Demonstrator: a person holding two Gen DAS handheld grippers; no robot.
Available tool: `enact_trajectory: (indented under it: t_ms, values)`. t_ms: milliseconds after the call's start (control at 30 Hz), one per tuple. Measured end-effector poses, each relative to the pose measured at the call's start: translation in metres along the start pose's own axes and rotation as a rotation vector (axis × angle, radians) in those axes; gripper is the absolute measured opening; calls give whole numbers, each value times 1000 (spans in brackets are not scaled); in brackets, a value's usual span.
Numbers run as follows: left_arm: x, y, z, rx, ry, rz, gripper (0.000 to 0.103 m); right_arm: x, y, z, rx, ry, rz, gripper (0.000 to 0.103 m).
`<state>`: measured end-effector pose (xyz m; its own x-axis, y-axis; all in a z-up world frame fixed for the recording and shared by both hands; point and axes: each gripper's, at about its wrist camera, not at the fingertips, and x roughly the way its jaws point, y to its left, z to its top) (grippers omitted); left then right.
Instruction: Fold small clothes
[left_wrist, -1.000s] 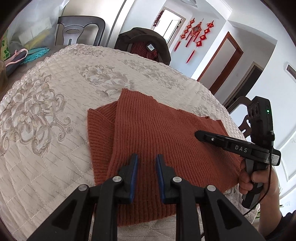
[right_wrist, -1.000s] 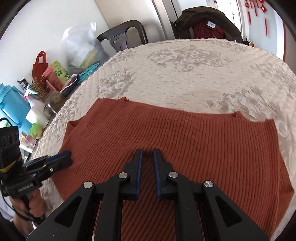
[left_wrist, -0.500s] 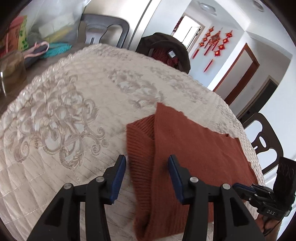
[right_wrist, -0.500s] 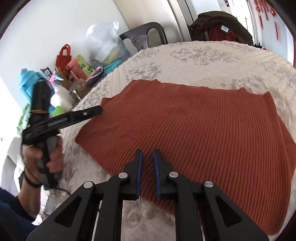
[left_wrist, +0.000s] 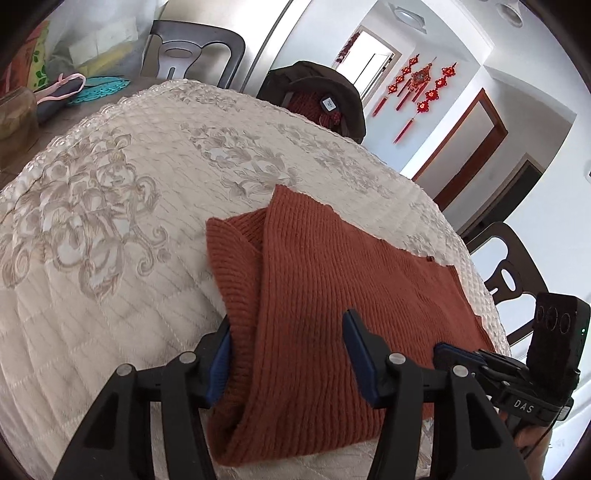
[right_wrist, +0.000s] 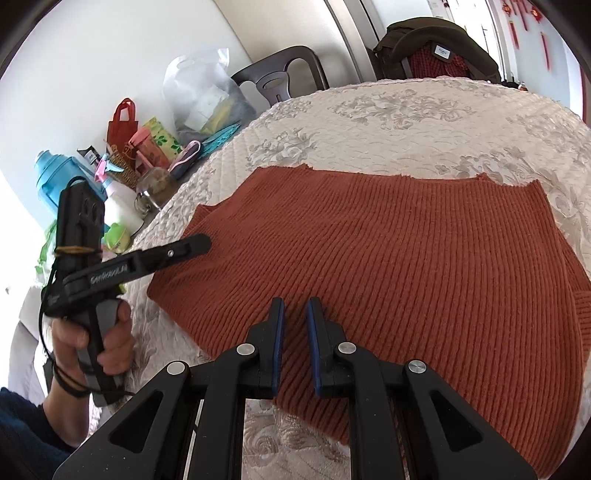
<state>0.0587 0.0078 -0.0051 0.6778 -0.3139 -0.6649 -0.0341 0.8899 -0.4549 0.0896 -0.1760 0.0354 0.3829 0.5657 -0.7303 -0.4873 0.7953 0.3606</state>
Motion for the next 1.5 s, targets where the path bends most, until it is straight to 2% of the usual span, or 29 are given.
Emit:
enact_trajectory:
  t_ms: [200, 267, 367, 567, 700, 900, 1067, 1200, 1267, 1300, 1367, 1433, 1467, 1500]
  values:
    - [0, -1, -1, 18, 1, 58, 37, -3, -2, -6, 4, -1, 18, 12]
    - [-1, -2, 0, 25, -4, 59, 26, -5, -1, -9, -2, 1, 24, 12]
    - [-4, -3, 3, 29, -14, 50, 20, -8, 1, -12, -12, 4, 27, 12]
    - [-17, -14, 11, 51, -38, -10, 17, -18, 1, -15, -24, -4, 30, 12]
    - [-28, -33, 25, 60, -49, -120, 16, -31, -9, -13, -3, -36, 9, 12]
    - [-33, -95, 47, 150, -70, -284, 15, -58, -35, -11, 57, -108, -45, 12]
    - [7, -145, 36, 225, 35, -385, 15, -79, -56, -16, 125, -157, -76, 12]
    - [62, -166, 11, 248, 194, -407, 15, -88, -71, -22, 180, -170, -101, 12]
    - [79, -169, 3, 223, 256, -413, 15, -92, -82, -25, 226, -172, -99, 12]
    - [80, -169, 1, 212, 267, -425, 15, -93, -86, -27, 243, -171, -90, 12]
    - [67, -170, 2, 221, 236, -463, 17, -96, -92, -30, 280, -174, -60, 13]
    - [46, -165, 9, 232, 178, -490, 20, -99, -98, -32, 314, -187, -14, 27]
    - [37, -162, 13, 238, 142, -484, 22, -99, -101, -32, 340, -193, 26, 32]
    - [28, -156, 17, 245, 101, -458, 22, -99, -103, -32, 359, -199, 59, 43]
